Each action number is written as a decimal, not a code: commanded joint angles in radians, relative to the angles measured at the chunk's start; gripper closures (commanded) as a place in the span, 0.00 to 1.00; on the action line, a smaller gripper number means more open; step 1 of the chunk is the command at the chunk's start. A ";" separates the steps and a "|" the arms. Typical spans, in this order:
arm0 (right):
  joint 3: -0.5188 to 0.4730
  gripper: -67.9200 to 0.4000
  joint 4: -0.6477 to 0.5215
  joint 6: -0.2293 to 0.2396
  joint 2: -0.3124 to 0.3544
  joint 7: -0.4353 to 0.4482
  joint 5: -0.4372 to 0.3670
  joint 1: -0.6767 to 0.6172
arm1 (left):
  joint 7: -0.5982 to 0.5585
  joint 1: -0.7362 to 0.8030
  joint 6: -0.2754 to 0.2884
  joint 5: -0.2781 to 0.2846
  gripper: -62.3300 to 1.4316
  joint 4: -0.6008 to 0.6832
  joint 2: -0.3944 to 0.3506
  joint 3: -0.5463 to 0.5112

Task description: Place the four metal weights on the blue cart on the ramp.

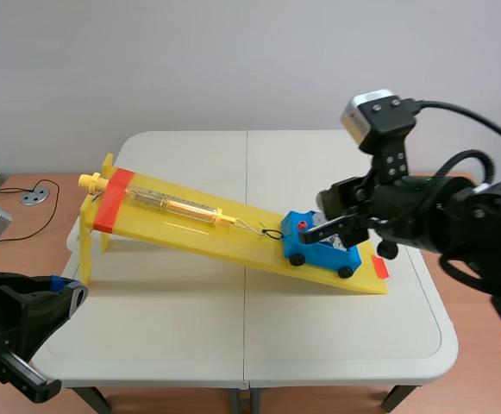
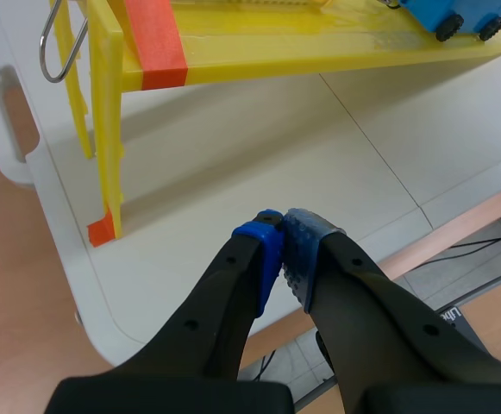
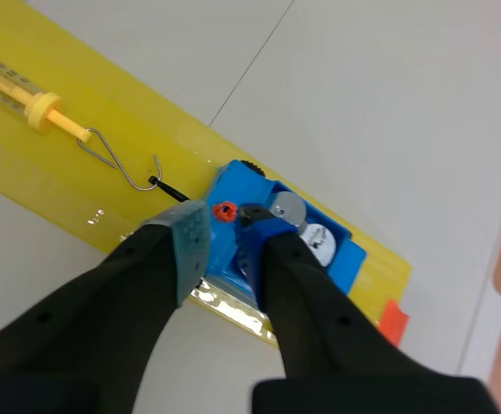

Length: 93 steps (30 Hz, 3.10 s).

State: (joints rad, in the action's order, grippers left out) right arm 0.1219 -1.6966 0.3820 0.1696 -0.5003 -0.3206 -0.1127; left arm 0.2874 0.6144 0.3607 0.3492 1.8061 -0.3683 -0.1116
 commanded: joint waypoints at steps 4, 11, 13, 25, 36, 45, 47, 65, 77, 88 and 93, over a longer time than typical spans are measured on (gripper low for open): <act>-0.125 0.99 -0.183 0.009 0.135 0.094 -0.108 -0.059 | -0.076 -0.019 0.035 0.021 0.94 0.099 0.047 -0.006; -0.258 0.98 -0.238 0.102 0.213 0.076 -0.193 -0.231 | -0.050 -0.076 0.084 0.021 0.94 0.144 0.127 0.024; -0.300 0.98 -0.250 0.133 0.224 0.076 -0.212 -0.289 | -0.050 -0.103 0.084 0.015 0.94 0.144 0.148 0.050; -0.504 0.98 -0.267 0.293 0.224 0.071 -0.275 -0.643 | -0.055 -0.294 0.042 -0.285 0.94 0.129 0.252 0.250; -0.608 0.98 -0.267 0.327 0.220 0.085 -0.279 -0.925 | -0.060 -0.441 -0.039 -0.370 0.94 -0.005 0.288 0.274; -0.652 0.98 -0.267 0.350 0.175 0.102 -0.279 -0.971 | -0.062 -0.516 -0.128 -0.433 0.94 -0.122 0.306 0.275; -0.652 0.98 -0.267 0.352 0.171 0.102 -0.279 -0.971 | -0.062 -0.531 -0.138 -0.445 0.94 -0.142 0.313 0.275; -0.652 0.98 -0.267 0.352 0.171 0.107 -0.279 -0.970 | -0.065 -0.568 -0.187 -0.474 0.94 -0.197 0.321 0.275; -0.652 0.99 -0.267 0.352 0.171 0.110 -0.278 -0.968 | -0.065 -0.567 -0.187 -0.474 0.94 -0.197 0.321 0.275; -0.652 0.98 -0.267 0.352 0.171 0.137 -0.278 -0.936 | 0.005 -0.564 -0.187 -0.439 0.94 -0.177 0.320 0.275; -0.652 0.98 -0.267 0.352 0.171 0.145 -0.279 -0.836 | 0.079 -0.511 -0.173 -0.381 0.93 -0.074 0.315 0.275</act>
State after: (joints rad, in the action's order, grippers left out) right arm -0.4759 -1.8526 0.6964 0.3378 -0.4690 -0.5320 -1.0004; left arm 0.4366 0.1131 0.2321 -0.0902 1.5570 -0.0719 0.1894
